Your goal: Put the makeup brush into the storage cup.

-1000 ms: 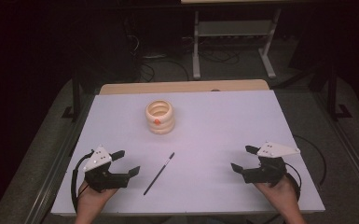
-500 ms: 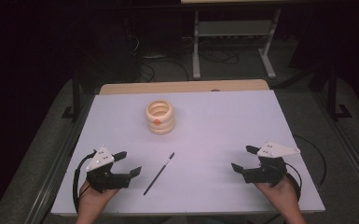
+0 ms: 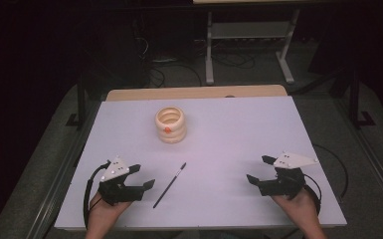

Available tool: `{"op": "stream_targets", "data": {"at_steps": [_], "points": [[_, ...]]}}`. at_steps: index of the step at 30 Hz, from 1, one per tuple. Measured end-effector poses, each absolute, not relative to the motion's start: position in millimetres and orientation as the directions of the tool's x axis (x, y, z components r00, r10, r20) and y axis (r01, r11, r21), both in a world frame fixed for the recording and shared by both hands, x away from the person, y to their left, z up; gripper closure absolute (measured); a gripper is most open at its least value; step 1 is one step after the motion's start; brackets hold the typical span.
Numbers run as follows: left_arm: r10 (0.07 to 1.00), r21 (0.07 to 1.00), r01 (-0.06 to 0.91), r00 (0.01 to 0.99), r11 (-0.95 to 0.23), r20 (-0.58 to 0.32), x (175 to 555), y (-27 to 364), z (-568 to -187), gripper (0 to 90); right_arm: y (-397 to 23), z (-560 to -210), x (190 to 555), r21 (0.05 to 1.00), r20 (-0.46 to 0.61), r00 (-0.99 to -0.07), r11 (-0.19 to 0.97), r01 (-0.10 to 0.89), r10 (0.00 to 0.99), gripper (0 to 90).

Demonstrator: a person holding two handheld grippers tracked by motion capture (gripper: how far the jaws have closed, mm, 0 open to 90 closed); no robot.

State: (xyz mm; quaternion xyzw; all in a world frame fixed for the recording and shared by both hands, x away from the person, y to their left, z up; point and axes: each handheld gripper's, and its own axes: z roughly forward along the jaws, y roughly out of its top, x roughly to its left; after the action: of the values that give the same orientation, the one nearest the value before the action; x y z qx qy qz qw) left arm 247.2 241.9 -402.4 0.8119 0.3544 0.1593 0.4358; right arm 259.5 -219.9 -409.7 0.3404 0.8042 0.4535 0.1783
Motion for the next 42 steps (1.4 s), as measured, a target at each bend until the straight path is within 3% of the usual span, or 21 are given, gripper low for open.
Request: {"op": "stream_targets", "data": {"at_steps": [21, 35, 42], "points": [[0.667, 0.724, 0.490, 0.743, -0.486, -0.055, 265, 205, -416, 34.9, -215, -412, 261, 0.846, 0.027, -0.715, 0.366, 0.389, 0.698, 15.9], [0.676, 0.589, 0.579, 0.733, -0.564, -0.073, 295, 167, -426, 49.9, -220, -413, 263, 0.846, 0.042, -0.710, 0.353, 0.400, 0.703, 16.5], [0.673, 0.539, 0.583, 0.738, -0.608, -0.040, 301, 154, -424, 58.8, -221, -412, 263, 0.848, 0.039, -0.713, 0.354, 0.395, 0.700, 16.5]]}}
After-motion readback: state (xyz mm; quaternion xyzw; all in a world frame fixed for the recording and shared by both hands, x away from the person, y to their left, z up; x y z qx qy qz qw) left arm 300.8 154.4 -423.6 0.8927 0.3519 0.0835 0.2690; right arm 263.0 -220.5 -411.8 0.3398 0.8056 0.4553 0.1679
